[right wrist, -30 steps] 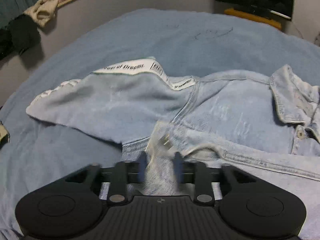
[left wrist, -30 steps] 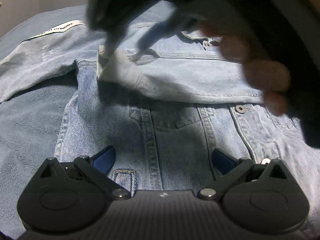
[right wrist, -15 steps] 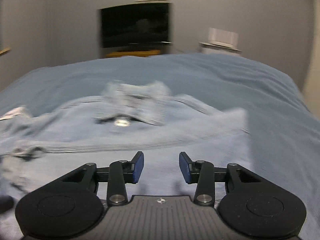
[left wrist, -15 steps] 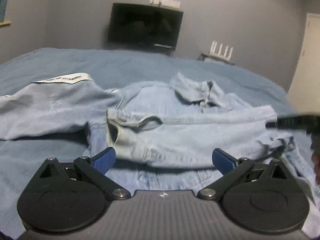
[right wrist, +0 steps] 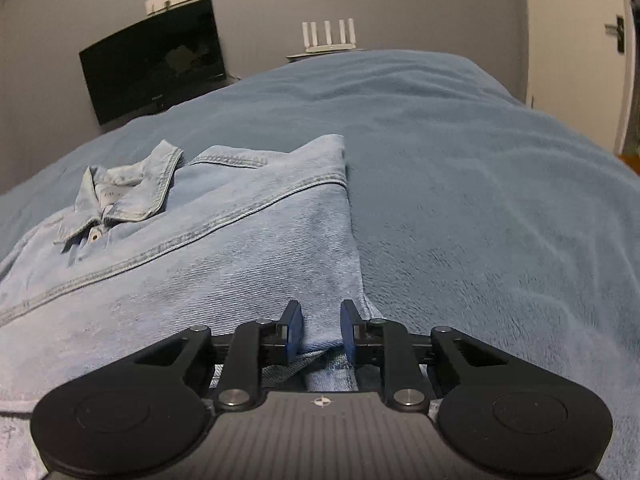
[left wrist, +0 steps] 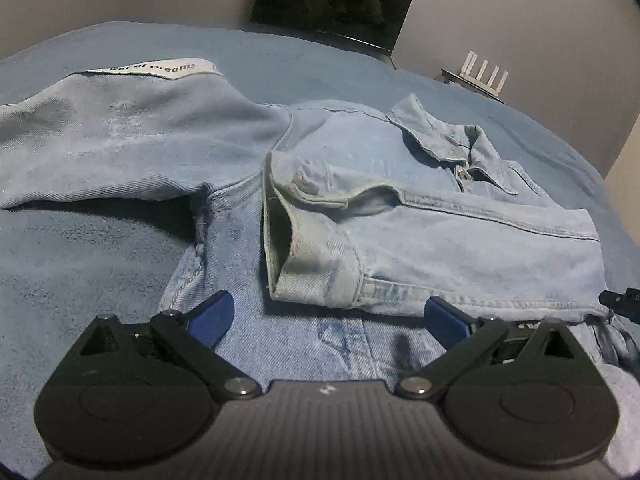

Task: Fold large clothes
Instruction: 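Grasp the other sleeve cuff with the left gripper and lift it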

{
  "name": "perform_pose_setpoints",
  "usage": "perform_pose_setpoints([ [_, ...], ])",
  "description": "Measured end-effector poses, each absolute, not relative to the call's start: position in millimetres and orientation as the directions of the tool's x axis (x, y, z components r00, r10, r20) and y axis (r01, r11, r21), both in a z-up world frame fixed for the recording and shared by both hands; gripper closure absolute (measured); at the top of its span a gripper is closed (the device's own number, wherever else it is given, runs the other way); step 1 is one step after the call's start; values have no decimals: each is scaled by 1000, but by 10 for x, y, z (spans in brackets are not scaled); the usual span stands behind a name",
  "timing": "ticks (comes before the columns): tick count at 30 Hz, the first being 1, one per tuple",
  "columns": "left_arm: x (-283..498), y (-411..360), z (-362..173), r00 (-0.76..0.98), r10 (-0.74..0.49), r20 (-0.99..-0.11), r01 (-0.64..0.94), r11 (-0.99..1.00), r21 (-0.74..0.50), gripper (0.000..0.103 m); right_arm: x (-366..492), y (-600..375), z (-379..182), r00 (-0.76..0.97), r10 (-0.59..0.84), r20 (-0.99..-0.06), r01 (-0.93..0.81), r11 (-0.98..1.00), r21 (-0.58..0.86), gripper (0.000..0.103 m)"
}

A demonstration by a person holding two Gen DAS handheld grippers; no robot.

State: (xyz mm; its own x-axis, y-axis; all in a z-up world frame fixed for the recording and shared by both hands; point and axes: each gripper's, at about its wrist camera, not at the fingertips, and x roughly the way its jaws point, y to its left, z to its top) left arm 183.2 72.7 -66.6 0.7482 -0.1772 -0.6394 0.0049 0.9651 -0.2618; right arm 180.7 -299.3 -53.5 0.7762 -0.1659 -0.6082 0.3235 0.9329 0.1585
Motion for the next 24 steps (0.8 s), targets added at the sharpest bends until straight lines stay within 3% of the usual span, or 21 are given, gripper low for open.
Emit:
perform_pose_setpoints([
  [4, 1818, 659, -655, 751, -157, -642, 15, 975, -220, 0, 1687, -2788, -337, 807, -172, -566, 264, 961, 85, 63],
  [6, 1769, 674, -575, 764, -160, -625, 10, 971, -237, 0, 1553, -2673, -219, 838, -152, -525, 230, 969, 87, 48],
  [11, 1674, 830, -256, 815, -135, -563, -16, 967, -256, 0, 1196, -2357, -77, 869, -81, -488, 170, 975, 140, 32],
  [15, 1645, 1050, -84, 831, -85, -549, -79, 960, -269, 0, 1090, -2097, -95, 884, -34, -466, 120, 980, 157, 24],
  [21, 1640, 1388, -85, 810, -26, -586, -200, 927, -318, 0, 1006, -1602, -80, 920, 3, -391, -31, 997, -66, 21],
  [24, 1639, 1576, -100, 813, 66, -578, -280, 915, -290, 0, 932, -1389, -67, 931, 44, -363, -102, 985, -142, 16],
])
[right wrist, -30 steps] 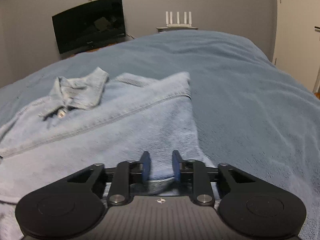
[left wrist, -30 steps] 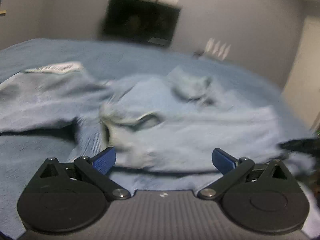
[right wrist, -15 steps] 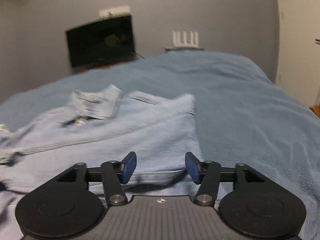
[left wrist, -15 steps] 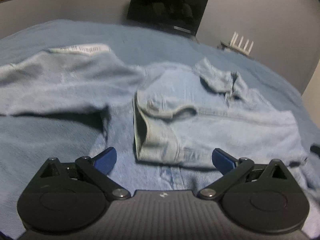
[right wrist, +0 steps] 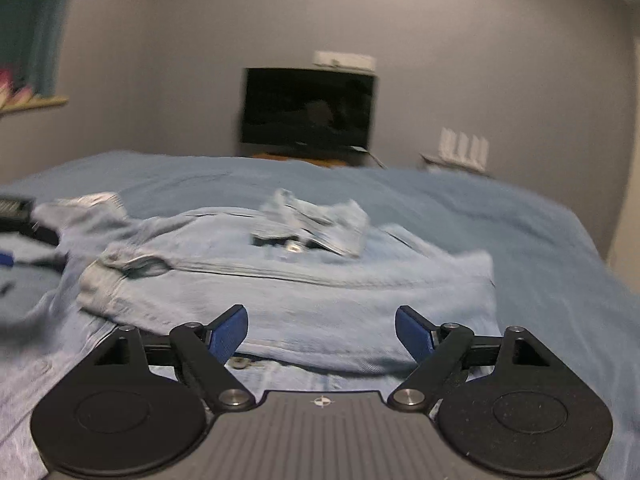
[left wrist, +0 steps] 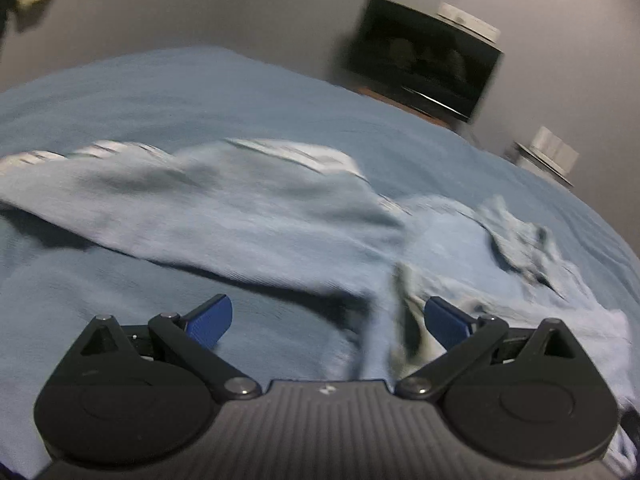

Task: Fold large clothes
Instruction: 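Grasp the other sleeve cuff with the left gripper and lift it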

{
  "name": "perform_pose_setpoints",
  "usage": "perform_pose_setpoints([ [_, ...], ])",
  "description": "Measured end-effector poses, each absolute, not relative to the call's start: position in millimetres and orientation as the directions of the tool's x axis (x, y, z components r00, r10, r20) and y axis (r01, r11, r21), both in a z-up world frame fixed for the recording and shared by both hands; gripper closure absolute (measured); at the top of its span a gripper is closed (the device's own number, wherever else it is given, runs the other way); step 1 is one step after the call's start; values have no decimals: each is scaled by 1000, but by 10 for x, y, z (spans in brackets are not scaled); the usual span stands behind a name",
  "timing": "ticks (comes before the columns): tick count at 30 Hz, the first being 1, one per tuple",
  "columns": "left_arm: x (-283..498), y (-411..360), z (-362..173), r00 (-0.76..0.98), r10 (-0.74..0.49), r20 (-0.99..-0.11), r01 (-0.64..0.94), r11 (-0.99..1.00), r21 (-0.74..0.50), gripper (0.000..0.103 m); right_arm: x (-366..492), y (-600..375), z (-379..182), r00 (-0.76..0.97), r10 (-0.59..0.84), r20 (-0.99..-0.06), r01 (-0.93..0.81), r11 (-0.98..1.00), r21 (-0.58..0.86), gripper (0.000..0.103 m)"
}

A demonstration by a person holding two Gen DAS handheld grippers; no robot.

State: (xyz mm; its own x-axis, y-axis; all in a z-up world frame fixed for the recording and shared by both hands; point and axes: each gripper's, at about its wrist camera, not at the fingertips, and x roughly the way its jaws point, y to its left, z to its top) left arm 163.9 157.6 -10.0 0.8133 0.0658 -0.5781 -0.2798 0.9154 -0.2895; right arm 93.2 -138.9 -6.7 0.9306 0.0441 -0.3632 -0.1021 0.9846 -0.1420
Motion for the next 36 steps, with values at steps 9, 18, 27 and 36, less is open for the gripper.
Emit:
perform_pose_setpoints([
  [9, 1432, 2605, -205, 756, 445, -481, -633, 684, -362, 0, 849, -1044, -270, 903, 125, -411, -226, 951, -208, 12],
  [18, 1137, 3632, -632, 730, 444, -520, -675, 347, -651, 8, 1043, -1009, -543, 849, 120, -514, -239, 956, -171, 12],
  [27, 1079, 3882, -843, 773, 415, -480, -607, 263, -750, 13, 1031, -965, -640, 846, 110, -522, -251, 945, -208, 12],
  [36, 1090, 3947, -777, 759, 420, -497, -626, 261, -735, 29, 1025, -953, -650, 849, 103, -517, -250, 942, -223, 12],
])
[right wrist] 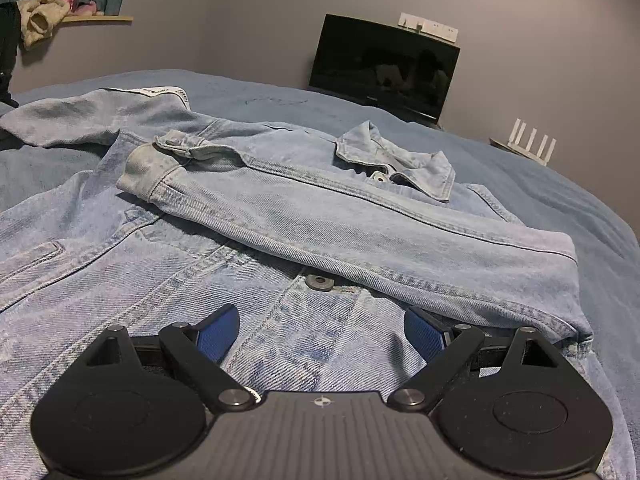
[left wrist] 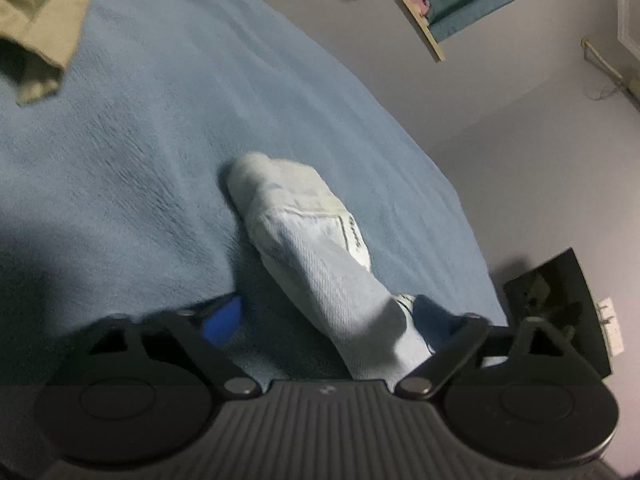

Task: Fold large clothes
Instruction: 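Grasp the other sleeve cuff with the left gripper and lift it, then lay the sleeve across the jacket front and open the left gripper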

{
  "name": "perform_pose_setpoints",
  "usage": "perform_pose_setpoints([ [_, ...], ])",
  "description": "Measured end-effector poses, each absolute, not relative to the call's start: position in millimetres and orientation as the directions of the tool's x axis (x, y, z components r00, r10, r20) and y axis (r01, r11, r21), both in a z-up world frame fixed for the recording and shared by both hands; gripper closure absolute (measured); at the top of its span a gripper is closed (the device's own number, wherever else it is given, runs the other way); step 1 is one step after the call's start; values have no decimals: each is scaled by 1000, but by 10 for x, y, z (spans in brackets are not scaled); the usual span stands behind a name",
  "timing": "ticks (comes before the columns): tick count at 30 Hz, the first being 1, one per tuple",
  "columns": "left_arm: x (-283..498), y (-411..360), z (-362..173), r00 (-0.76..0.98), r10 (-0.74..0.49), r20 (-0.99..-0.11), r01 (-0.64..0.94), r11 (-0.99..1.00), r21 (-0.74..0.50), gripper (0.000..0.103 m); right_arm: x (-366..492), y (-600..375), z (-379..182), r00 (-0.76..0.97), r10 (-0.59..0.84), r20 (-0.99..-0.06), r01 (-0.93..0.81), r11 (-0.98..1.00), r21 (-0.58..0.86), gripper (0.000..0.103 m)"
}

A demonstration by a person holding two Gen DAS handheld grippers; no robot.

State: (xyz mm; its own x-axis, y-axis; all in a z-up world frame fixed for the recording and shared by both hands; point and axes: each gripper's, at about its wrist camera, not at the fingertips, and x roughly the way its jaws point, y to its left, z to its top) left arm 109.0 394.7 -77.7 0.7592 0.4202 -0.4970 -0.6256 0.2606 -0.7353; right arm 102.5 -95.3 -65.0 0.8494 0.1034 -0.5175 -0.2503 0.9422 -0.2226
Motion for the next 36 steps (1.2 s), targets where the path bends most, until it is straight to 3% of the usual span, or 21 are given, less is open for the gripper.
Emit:
perform_pose_setpoints([
  [2, 1090, 3957, -748, 746, 440, -499, -640, 267, -721, 74, 1025, -959, -652, 850, 103, -517, -251, 942, -224, 12],
  [5, 1058, 3954, -668, 749, 470, -466, -626, 273, -730, 86, 1025, -960, -653, 849, 104, -517, -252, 941, -224, 12],
  [10, 1071, 3752, -333, 775, 531, -342, -595, 433, -677, 93, 1027, -950, -655, 850, 102, -517, -251, 941, -226, 12],
  [16, 1301, 3222, 100, 890, 423, -170, -434, 671, -601, 93, 1026, -952, -671, 850, 101, -517, -253, 939, -232, 12],
  [21, 1558, 2466, 348, 980, 188, -65, -195, 843, -502, 93, 1023, -959, -685, 850, 101, -517, -254, 938, -235, 12],
  [28, 1873, 1144, 259, 972, -204, -113, 154, 925, -346, 93, 1014, -948, -708, 852, 96, -515, -254, 936, -245, 12],
  [31, 2006, 795, 126, 929, -314, -197, 256, 928, -272, 93, 1019, -971, -725, 851, 103, -516, -255, 939, -233, 11],
  [33, 2129, 758, 12, 881, -379, -285, 285, 904, -320, 85, 1026, -993, -740, 850, 107, -516, -252, 943, -220, 10],
  [35, 2210, 833, -74, 827, -443, -345, 296, 866, -402, 50, 1029, -993, -750, 851, 104, -515, -249, 943, -220, 10],
  [36, 2205, 901, -90, 822, -444, -357, 278, 859, -429, 43, 1028, -992, -752, 851, 103, -514, -248, 943, -222, 10],
])
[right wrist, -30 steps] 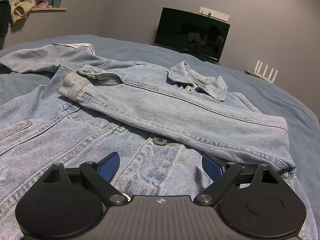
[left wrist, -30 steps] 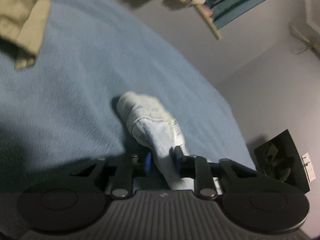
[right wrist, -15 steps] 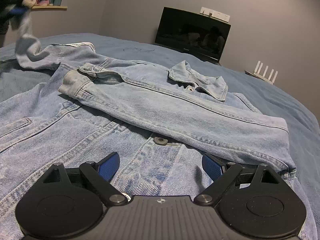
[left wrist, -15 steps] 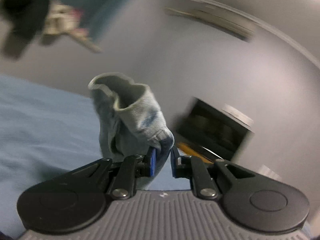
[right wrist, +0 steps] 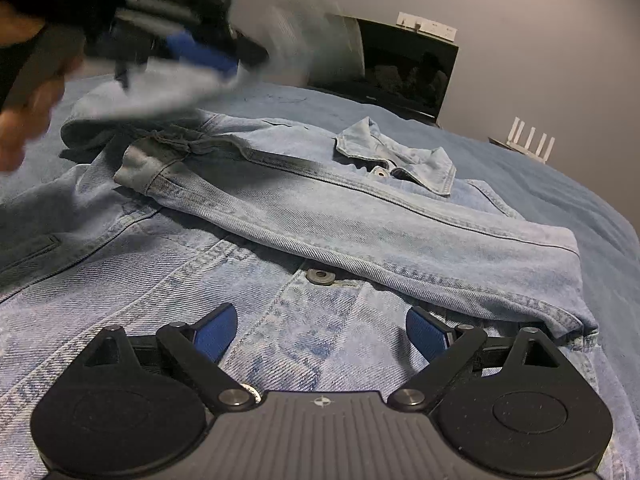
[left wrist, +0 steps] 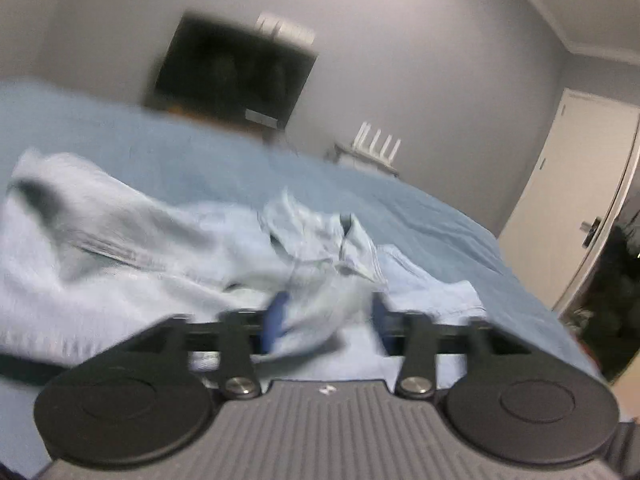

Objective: Fold large clothes

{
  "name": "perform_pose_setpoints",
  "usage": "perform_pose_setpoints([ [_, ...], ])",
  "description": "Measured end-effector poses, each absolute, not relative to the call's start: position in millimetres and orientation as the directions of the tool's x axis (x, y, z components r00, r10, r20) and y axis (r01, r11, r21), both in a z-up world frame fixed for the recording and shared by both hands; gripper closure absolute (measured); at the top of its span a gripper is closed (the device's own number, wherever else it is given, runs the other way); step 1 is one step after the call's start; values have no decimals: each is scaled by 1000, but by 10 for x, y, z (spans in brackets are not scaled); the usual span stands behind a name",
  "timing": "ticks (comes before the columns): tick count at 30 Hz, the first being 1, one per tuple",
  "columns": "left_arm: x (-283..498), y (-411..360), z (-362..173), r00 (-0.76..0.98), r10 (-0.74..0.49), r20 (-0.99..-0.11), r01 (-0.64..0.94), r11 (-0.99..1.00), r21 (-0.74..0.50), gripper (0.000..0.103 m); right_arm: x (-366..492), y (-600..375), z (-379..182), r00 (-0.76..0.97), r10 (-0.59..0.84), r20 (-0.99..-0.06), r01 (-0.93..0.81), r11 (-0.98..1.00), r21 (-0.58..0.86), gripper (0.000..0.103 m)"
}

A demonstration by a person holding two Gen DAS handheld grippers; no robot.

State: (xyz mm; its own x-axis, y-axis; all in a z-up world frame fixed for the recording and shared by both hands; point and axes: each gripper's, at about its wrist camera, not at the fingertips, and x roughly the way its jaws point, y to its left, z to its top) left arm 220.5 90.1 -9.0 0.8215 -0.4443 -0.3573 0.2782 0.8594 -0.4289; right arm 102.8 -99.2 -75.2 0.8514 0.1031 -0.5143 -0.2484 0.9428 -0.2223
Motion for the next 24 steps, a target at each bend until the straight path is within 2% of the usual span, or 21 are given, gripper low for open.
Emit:
perform_pose_setpoints([
  [1, 2158, 974, -85, 827, -426, -366, 247, 861, -444, 36, 1025, -994, -753, 852, 102, -513, -248, 943, -224, 10],
  [2, 2110, 1058, -62, 835, -399, -380, 211, 869, -448, 33, 1024, -995, -751, 853, 102, -513, -248, 942, -225, 10],
  [6, 1724, 1252, 31, 844, -275, -460, 58, 901, -431, 33, 993, -1001, -701, 860, 105, -500, -247, 942, -228, 10],
  [10, 1449, 1404, 7, 827, -131, -546, -107, 918, -382, 31, 841, -982, -504, 885, 165, -436, -288, 929, -234, 14],
  [12, 1435, 1397, -20, 813, -80, -576, -122, 945, -304, 31, 867, -966, -354, 881, 199, -429, -308, 929, -204, 15],
  [14, 1396, 1390, -58, 818, -81, -569, -89, 960, -265, 31, 991, -936, -211, 872, 205, -445, -304, 939, -164, 19],
  [16, 1489, 1390, -162, 820, -82, -567, -71, 967, -243, 31, 1214, -942, -87, 851, 218, -477, -285, 956, -70, 24],
  [18, 1609, 1430, -278, 809, -74, -583, -80, 969, -234, 31, 1491, -998, -22, 821, 243, -517, -242, 968, 72, 34],
  [22, 1737, 1527, -388, 793, -107, -599, -84, 956, -281, 31, 2045, -1178, -140, 742, 289, -605, -51, 924, 378, 38],
  [24, 1746, 1552, -380, 791, -118, -601, -73, 956, -284, 31, 2170, -1220, -251, 717, 341, -608, -1, 872, 489, 38],
])
